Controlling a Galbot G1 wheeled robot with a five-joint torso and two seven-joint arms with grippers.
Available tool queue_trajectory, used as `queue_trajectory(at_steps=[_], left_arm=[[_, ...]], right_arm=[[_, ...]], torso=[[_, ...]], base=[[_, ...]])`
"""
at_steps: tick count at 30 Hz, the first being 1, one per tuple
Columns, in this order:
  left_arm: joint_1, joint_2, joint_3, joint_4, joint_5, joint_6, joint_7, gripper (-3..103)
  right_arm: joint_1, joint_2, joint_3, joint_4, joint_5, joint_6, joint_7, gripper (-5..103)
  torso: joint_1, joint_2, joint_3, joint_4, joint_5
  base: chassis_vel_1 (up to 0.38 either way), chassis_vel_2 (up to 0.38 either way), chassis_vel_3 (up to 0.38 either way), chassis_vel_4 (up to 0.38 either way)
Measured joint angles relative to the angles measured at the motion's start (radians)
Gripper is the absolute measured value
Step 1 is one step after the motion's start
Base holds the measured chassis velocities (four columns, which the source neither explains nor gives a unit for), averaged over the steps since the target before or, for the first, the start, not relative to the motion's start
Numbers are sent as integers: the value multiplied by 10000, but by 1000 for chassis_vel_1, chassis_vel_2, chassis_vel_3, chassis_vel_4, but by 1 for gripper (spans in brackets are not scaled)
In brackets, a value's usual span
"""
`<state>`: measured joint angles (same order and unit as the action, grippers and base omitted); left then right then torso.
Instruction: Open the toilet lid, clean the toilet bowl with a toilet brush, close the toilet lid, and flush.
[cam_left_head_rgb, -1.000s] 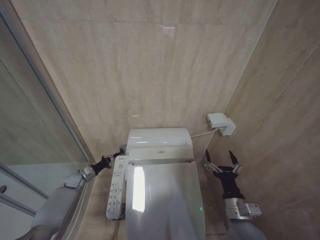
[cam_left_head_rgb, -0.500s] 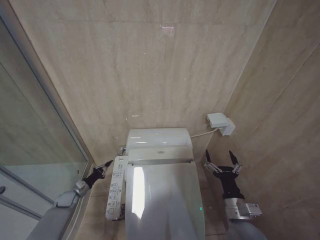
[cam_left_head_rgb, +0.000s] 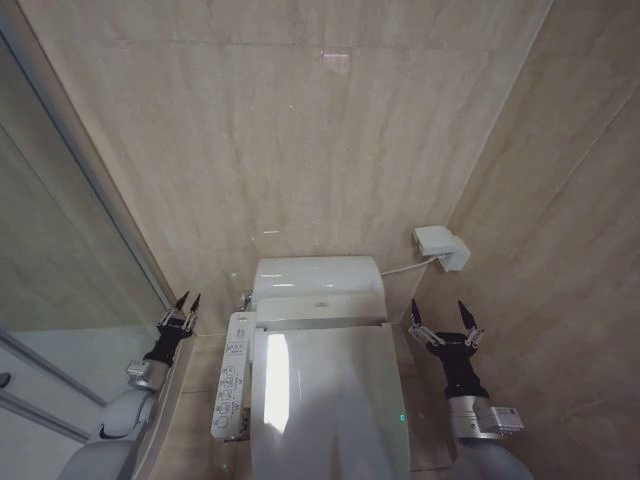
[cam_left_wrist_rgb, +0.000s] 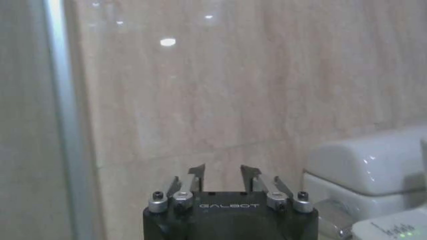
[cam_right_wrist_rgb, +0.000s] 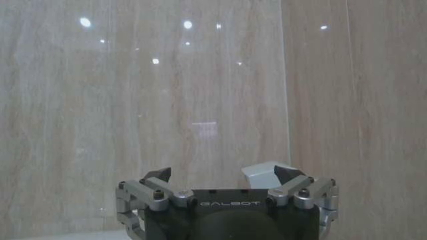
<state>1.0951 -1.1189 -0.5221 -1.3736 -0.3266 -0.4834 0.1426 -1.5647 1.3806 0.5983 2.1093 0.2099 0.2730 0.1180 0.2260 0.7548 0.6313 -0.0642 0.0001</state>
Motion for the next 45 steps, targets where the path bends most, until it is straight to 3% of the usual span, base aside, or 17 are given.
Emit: queue_trajectory(at_steps=[1, 8, 9, 12, 15, 16, 26, 28, 36, 39, 42, 43, 45], left_arm=[[233, -61, -122, -308, 6, 144, -199, 44], [1266, -243, -688, -1901, -34, 1132, -758, 44], [1542, -275, -857, -2313, -84, 1397, -856, 72], [2394, -403, -1446, -3670, -190, 1969, -939, 72], [2982, -541, -1861, -4559, -263, 2192, -978, 72], [3201, -601, -1998, -4884, -296, 2258, -995, 97], [5335, -1136, -2814, -7014, -460, 2290, -1383, 100], [5445, -1237, -2717, -7176, -477, 1875, -1492, 100], [5515, -1441, -2390, -7586, -508, 1855, -1220, 100], [5669, -1532, -2334, -7854, -525, 2243, -1356, 100], [5781, -1594, -2030, -8330, -662, 3151, -1965, 100], [5781, -1594, -2030, -8330, -662, 3151, -1965, 100], [5796, -1591, -1863, -8640, -652, 3686, -2191, 100]], right_arm=[[0, 0, 0, 0, 0, 0, 0, 100], [1, 0, -1, 0, 0, 0, -1, 100], [-4, 0, 0, 0, 0, 0, 0, 100], [1, 0, 0, 0, 0, 0, 0, 100], [0, 0, 0, 0, 0, -1, 0, 100], [0, 0, 0, 0, 0, 0, -1, 100], [0, 0, 0, 0, 0, 0, 0, 100], [0, 0, 0, 0, 0, 0, -1, 100], [0, 0, 0, 0, 0, 0, 0, 100], [0, 0, 0, 0, 0, 0, -1, 100], [0, 0, 0, 0, 0, -1, -1, 100], [0, 0, 0, 0, 0, -1, -1, 100], [0, 0, 0, 0, 0, 0, 0, 100]], torso=[[0, 0, 0, 6, -3], [-1, 0, 0, 1, 0], [0, 0, 1, 3, -2], [-1, 1, 0, 3, 1], [0, 1, 0, 3, 0], [0, 1, 0, 4, 0], [-1, 1, 0, 6, 1], [-1, 1, -1, 3, 1], [0, 1, 1, 1, 0], [0, 1, 1, 4, 0], [0, 1, 0, 5, 0], [0, 1, 0, 5, 0], [1, 1, 1, 3, 0]], base=[[0, 0, 0, 0], [0, 0, 0, 0], [0, 0, 0, 0], [0, 0, 0, 0], [0, 0, 0, 0], [0, 0, 0, 0], [0, 0, 0, 0], [0, 0, 0, 0], [0, 0, 0, 0], [0, 0, 0, 0], [0, 0, 0, 0], [0, 0, 0, 0], [0, 0, 0, 0]])
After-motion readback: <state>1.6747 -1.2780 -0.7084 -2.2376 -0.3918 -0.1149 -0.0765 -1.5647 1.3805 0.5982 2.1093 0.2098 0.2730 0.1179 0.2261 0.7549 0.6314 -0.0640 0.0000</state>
